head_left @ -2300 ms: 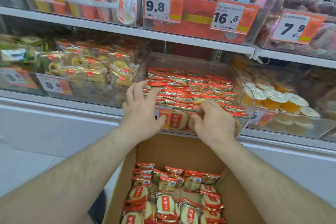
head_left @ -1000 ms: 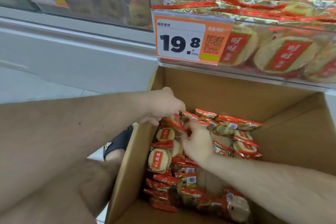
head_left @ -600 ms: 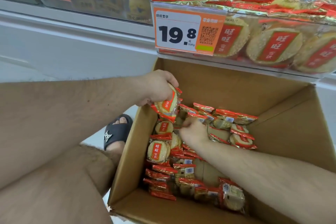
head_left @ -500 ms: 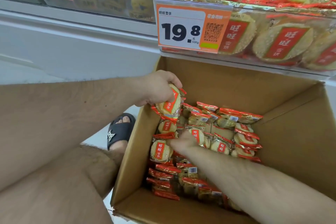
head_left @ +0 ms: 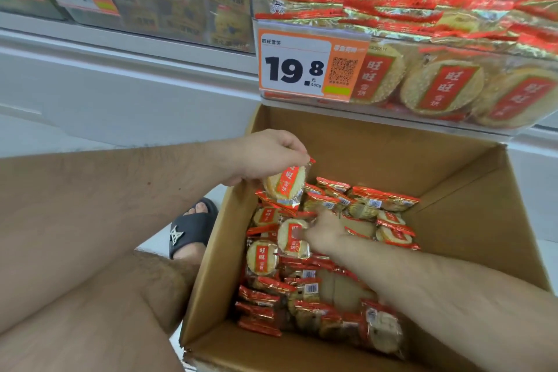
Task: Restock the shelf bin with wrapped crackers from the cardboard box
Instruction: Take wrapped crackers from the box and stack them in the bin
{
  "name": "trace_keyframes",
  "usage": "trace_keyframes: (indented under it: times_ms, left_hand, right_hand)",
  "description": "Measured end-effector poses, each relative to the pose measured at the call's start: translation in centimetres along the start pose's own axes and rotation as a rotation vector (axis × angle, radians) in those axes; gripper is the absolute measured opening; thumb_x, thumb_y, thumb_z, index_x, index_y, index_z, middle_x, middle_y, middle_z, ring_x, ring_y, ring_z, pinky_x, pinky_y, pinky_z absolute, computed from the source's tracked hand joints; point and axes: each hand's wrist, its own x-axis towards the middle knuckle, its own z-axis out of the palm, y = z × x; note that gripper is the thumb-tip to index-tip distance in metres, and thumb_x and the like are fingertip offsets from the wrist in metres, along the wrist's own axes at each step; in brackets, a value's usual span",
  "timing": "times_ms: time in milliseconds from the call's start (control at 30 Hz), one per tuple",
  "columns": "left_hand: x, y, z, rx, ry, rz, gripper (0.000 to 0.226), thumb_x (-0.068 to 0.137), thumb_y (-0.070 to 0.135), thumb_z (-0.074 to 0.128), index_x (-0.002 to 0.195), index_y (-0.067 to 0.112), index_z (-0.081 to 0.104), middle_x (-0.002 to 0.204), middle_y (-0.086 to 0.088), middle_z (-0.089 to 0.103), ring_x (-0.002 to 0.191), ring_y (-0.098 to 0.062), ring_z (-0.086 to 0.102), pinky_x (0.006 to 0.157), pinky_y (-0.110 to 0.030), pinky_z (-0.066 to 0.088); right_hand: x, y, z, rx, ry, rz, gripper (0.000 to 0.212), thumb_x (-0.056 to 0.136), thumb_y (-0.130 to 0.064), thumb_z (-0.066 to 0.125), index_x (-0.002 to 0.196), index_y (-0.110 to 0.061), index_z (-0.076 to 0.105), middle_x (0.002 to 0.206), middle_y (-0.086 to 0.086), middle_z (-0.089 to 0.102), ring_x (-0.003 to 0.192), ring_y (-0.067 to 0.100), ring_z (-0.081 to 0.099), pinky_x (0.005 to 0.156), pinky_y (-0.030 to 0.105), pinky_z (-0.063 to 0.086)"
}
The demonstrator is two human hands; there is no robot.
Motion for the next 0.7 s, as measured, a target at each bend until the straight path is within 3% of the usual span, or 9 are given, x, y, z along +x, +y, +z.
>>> trace_keyframes:
  times_ms: [100, 167, 200, 267, 333, 467, 567, 633, 700]
  left_hand:
    - [-0.3, 0.8, 0.2, -0.073, -0.020, 0.002, 0.028, 0.096, 0.052, 0.047, 0.113, 0.034, 0.061, 0.104, 0.004, 0.064, 0.094, -0.015, 0.061, 0.072, -0.034, 0.046]
    - [-0.6, 1.6, 0.1, -0.078, -0.018, 0.041, 0.032, 0.098, 0.053, 0.039, 0.107, 0.035, 0.064, 0.104, 0.003, 0.065, 0.094, -0.016, 0.061, 0.075, -0.035, 0.045]
    - [-0.8, 2.0, 0.0, -0.087, -0.023, 0.057, 0.036, 0.099, 0.054, 0.035, 0.105, 0.035, 0.065, 0.105, 0.003, 0.066, 0.096, -0.017, 0.062, 0.078, -0.037, 0.047]
    - [-1.1, 2.8, 0.0, -0.127, -0.033, 0.082, 0.044, 0.100, 0.057, 0.030, 0.103, 0.035, 0.068, 0.106, 0.001, 0.069, 0.101, -0.022, 0.064, 0.088, -0.044, 0.050]
    - [-1.6, 3.8, 0.4, -0.197, -0.090, 0.109, 0.051, 0.098, 0.061, 0.030, 0.101, 0.033, 0.071, 0.102, 0.001, 0.073, 0.101, -0.024, 0.067, 0.095, -0.048, 0.050]
    - [-2.3, 5.4, 1.2, -0.440, -0.196, 0.143, 0.059, 0.076, 0.076, 0.046, 0.095, 0.028, 0.074, 0.098, -0.001, 0.075, 0.093, -0.022, 0.071, 0.089, -0.051, 0.053]
    - [-3.8, 5.9, 1.2, -0.299, -0.178, 0.356, 0.036, 0.077, 0.052, 0.075, 0.107, 0.035, 0.068, 0.115, 0.001, 0.067, 0.096, -0.024, 0.068, 0.081, -0.047, 0.055]
    - [-4.7, 6.2, 0.7, -0.176, -0.113, 0.474, 0.049, 0.073, 0.021, 0.085, 0.108, 0.047, 0.063, 0.125, 0.013, 0.054, 0.103, -0.029, 0.064, 0.086, -0.050, 0.054]
    - [-5.4, 6.9, 0.3, -0.162, -0.065, 0.540, 0.066, 0.072, 0.012, 0.084, 0.114, 0.054, 0.056, 0.132, 0.023, 0.045, 0.117, -0.036, 0.055, 0.091, -0.056, 0.050]
  right_hand:
    - [-3.2, -0.2, -6.8, 0.136, -0.004, -0.062, 0.075, 0.074, -0.032, 0.083, 0.137, -0.012, 0.047, 0.112, 0.001, 0.062, 0.088, 0.019, 0.064, 0.071, 0.032, 0.053]
    - [-5.7, -0.3, -10.7, 0.212, -0.010, -0.091, 0.059, 0.068, -0.027, 0.087, 0.116, -0.010, 0.057, 0.103, 0.014, 0.071, 0.087, 0.031, 0.070, 0.075, 0.047, 0.057]
    - [-7.1, -0.4, -12.3, 0.274, -0.032, -0.122, 0.046, 0.073, -0.018, 0.085, 0.109, -0.009, 0.057, 0.098, 0.017, 0.073, 0.085, 0.033, 0.071, 0.076, 0.049, 0.056]
    - [-9.6, -1.3, -14.4, 0.404, -0.060, -0.189, 0.036, 0.080, -0.005, 0.077, 0.109, -0.008, 0.055, 0.095, 0.016, 0.074, 0.085, 0.030, 0.072, 0.082, 0.048, 0.056]
    - [-11.7, -2.5, -15.3, 0.494, -0.062, -0.272, 0.039, 0.082, -0.002, 0.073, 0.113, -0.009, 0.052, 0.096, 0.016, 0.075, 0.085, 0.028, 0.072, 0.081, 0.044, 0.057]
    - [-13.6, -4.7, -14.7, 0.568, 0.042, -0.345, 0.051, 0.079, -0.007, 0.078, 0.121, -0.010, 0.049, 0.097, 0.012, 0.075, 0.091, 0.027, 0.073, 0.087, 0.048, 0.057]
    - [-14.7, -5.3, -14.2, 0.550, 0.166, -0.364, 0.071, 0.064, -0.025, 0.091, 0.121, -0.016, 0.049, 0.091, 0.011, 0.074, 0.086, 0.028, 0.073, 0.085, 0.053, 0.057]
    - [-15.5, -5.6, -14.2, 0.522, 0.242, -0.364, 0.094, 0.047, -0.048, 0.090, 0.126, -0.020, 0.048, 0.090, 0.011, 0.071, 0.086, 0.028, 0.072, 0.083, 0.054, 0.057]
    - [-16.0, -5.9, -14.7, 0.549, 0.280, -0.394, 0.086, 0.052, -0.049, 0.089, 0.124, -0.020, 0.052, 0.093, 0.012, 0.071, 0.087, 0.026, 0.072, 0.083, 0.051, 0.058]
